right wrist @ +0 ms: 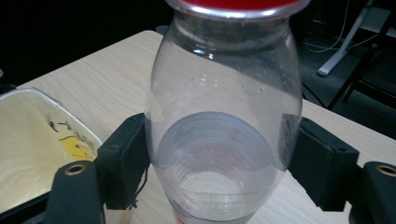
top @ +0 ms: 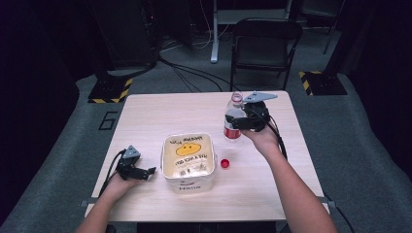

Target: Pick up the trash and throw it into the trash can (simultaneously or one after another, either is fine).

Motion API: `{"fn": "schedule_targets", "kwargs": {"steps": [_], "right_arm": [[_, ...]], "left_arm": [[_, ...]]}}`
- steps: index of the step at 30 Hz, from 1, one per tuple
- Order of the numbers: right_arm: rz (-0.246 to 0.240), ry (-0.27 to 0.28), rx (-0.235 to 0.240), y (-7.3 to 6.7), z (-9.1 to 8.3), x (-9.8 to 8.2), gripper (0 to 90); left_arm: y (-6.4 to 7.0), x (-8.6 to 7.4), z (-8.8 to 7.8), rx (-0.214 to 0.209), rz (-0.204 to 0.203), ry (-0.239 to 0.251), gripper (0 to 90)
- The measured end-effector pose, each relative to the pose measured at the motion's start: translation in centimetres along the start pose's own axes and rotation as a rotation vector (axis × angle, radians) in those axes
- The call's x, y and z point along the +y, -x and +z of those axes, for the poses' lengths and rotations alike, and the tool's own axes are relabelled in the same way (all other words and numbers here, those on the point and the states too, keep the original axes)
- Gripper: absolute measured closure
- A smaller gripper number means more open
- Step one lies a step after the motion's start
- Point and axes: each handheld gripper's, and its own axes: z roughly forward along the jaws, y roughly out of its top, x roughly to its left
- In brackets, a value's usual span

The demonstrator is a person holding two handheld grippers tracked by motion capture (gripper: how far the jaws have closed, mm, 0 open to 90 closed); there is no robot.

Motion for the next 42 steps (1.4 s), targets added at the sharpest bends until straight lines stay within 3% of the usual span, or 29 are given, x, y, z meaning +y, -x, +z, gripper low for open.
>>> {"fn": "schedule_targets", "kwargs": {"steps": [16,42], "right_arm": [[-0.048,0.011,0.062,-1.9,-3.2,3.3,25.4],[-0.119,0.057,0.150,-5.1,-6.1,6.3,25.5]], "left_arm": [[0.0,0.0,0.0,0.001,0.001,-0.001,2.9],[0.0,0.0,0.0,0.000,0.000,-0.001,2.9]]}}
